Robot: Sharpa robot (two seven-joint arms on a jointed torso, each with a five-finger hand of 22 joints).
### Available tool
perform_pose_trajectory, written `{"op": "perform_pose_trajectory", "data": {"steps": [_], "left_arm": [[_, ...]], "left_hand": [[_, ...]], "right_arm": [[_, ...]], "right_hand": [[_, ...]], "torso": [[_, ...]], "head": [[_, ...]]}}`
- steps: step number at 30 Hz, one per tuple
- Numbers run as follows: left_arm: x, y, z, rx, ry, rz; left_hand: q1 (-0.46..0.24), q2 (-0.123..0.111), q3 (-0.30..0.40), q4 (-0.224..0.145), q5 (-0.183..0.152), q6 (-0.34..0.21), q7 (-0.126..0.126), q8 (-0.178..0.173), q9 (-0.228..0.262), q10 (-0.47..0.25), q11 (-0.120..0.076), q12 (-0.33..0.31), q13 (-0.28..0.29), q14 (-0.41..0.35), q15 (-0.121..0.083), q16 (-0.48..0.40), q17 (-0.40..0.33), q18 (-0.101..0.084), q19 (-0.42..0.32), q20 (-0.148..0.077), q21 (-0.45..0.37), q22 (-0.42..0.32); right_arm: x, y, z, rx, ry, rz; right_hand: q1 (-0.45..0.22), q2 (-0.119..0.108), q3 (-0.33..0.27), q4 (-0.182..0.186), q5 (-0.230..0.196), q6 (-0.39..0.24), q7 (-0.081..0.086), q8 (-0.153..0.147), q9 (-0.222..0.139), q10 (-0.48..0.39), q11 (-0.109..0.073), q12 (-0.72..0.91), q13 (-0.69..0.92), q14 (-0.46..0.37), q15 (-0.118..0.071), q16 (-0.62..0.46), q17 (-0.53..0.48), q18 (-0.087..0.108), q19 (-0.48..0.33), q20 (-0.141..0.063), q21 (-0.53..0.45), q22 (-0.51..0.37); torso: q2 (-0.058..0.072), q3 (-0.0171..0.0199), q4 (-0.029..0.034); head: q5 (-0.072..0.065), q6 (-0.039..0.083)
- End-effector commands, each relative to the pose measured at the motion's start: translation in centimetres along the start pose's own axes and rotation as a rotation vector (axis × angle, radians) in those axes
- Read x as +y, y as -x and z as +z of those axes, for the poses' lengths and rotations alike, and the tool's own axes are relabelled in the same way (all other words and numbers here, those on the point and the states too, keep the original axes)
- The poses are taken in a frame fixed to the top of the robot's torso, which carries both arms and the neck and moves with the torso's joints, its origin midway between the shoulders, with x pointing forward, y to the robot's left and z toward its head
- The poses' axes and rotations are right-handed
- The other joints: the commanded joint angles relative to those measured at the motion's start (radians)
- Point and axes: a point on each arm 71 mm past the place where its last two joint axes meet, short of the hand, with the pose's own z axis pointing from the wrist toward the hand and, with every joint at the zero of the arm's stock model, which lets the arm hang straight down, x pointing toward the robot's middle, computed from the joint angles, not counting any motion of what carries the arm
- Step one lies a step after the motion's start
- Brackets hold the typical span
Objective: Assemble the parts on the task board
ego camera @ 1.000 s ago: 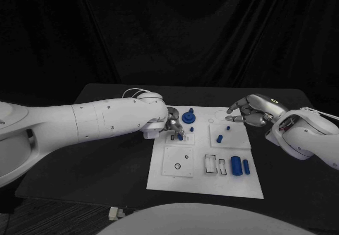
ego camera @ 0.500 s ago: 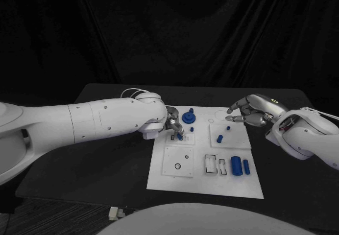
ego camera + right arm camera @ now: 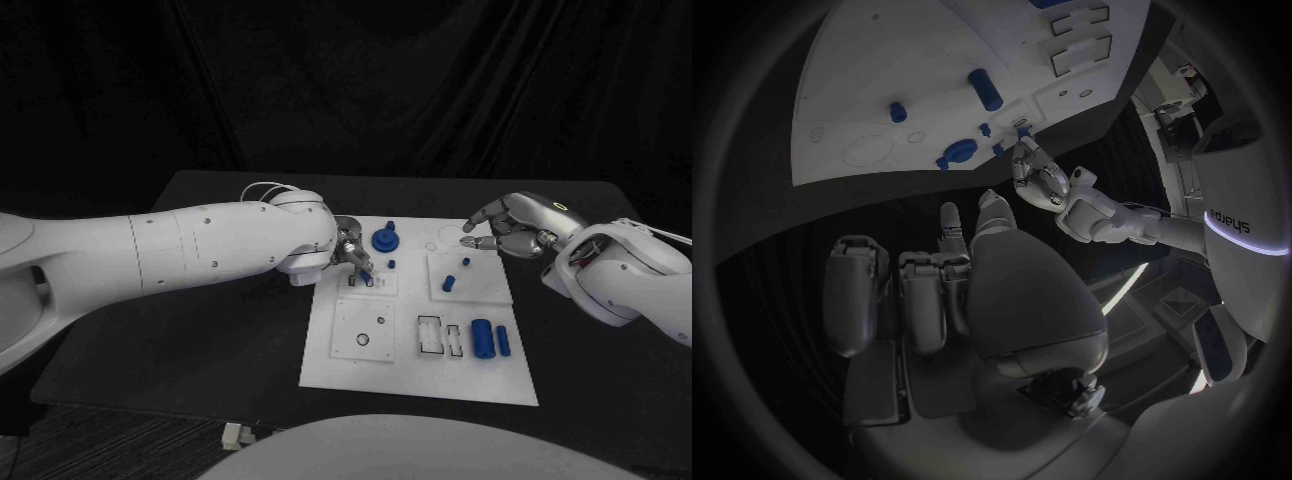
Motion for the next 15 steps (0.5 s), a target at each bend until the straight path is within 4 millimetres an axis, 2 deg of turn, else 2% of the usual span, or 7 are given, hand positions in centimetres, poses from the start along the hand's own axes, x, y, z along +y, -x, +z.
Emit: {"op": "perform_pose_trajectory", "data": {"steps": [1,5,15], "left_arm": [[-0.25,0.31,-0.20,-0.039,-0.018,-0.027],[-0.31,0.31,-0.36,-0.057,-0.021,-0.019],[-0.58,0.18,-0.55,-0.105,-0.032,-0.018]], "left_hand": [[0.013,0.001,0.150,-0.153,-0.006,-0.002,-0.008,-0.006,0.001,0.106,0.007,0.004,0.261,0.087,0.005,-0.006,0.204,0.017,0.012,0.003,-0.006,0.174],[0.021,0.004,0.135,-0.144,0.009,-0.005,-0.007,-0.010,0.002,0.106,0.009,0.004,0.261,0.086,0.007,-0.010,0.201,0.018,0.010,0.005,-0.010,0.173],[0.026,0.007,0.127,-0.140,0.010,-0.007,-0.006,-0.012,0.001,0.106,0.010,0.004,0.261,0.085,0.007,-0.014,0.198,0.019,0.009,0.005,-0.013,0.172]], "right_arm": [[-0.09,-0.11,-0.06,0.002,-0.014,-0.004],[-0.11,-0.11,-0.07,0.001,-0.014,-0.004],[-0.08,-0.08,-0.16,-0.005,-0.013,-0.006]], "right_hand": [[0.013,0.000,-0.006,0.000,0.006,0.007,0.003,-0.004,-0.002,0.122,-0.009,-0.005,0.103,0.105,-0.007,0.003,0.263,0.007,-0.003,0.006,-0.008,0.201],[0.014,0.000,-0.006,-0.001,0.006,0.006,0.003,-0.004,-0.002,0.122,-0.009,-0.005,0.103,0.105,-0.007,0.003,0.263,0.007,-0.003,0.006,-0.008,0.201],[0.014,0.000,-0.006,-0.001,0.006,0.006,0.003,-0.005,-0.002,0.122,-0.009,-0.005,0.103,0.105,-0.007,0.003,0.263,0.008,-0.005,0.007,-0.011,0.200]], "torso": [[0.000,0.0001,-0.0002],[-0.001,0.0001,-0.0005],[0.000,0.0001,-0.0004]], "head": [[0.000,0.000],[0.001,0.000],[0.001,0.000]]}}
